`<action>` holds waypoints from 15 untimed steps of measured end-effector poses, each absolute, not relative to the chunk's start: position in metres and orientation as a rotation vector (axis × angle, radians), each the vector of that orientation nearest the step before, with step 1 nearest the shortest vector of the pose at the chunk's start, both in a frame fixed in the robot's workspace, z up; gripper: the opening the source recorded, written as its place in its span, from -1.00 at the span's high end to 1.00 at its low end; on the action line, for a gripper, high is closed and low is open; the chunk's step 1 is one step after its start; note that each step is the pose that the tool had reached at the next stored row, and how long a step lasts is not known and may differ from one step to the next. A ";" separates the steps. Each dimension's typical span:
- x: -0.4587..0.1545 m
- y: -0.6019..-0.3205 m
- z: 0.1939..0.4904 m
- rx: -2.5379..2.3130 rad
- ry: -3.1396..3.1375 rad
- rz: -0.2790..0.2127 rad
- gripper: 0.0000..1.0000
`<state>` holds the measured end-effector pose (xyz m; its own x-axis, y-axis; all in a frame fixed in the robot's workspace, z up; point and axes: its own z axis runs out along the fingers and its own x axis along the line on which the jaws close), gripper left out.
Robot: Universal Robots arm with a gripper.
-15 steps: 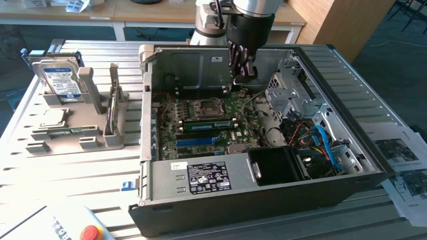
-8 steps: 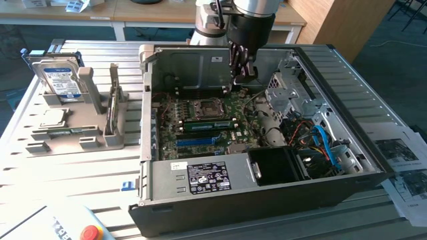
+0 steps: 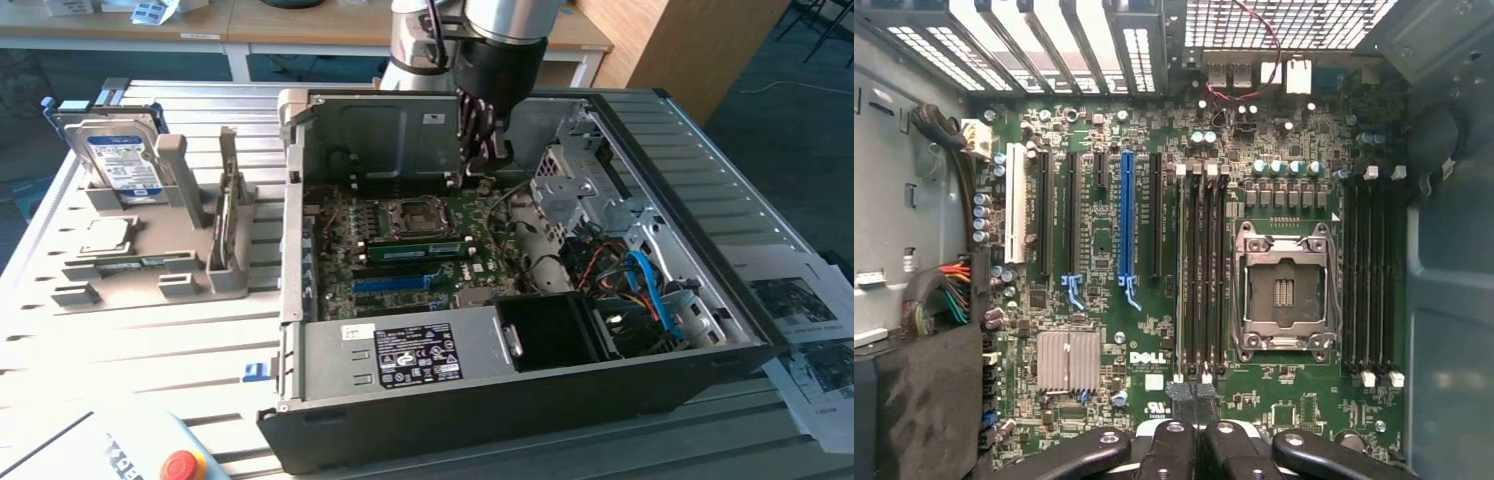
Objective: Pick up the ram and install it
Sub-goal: 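Press down the ram until it locks into place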
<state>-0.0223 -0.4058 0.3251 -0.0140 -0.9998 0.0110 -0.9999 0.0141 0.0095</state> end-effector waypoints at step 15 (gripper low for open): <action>-0.022 -0.406 0.307 2.196 -2.227 0.001 0.80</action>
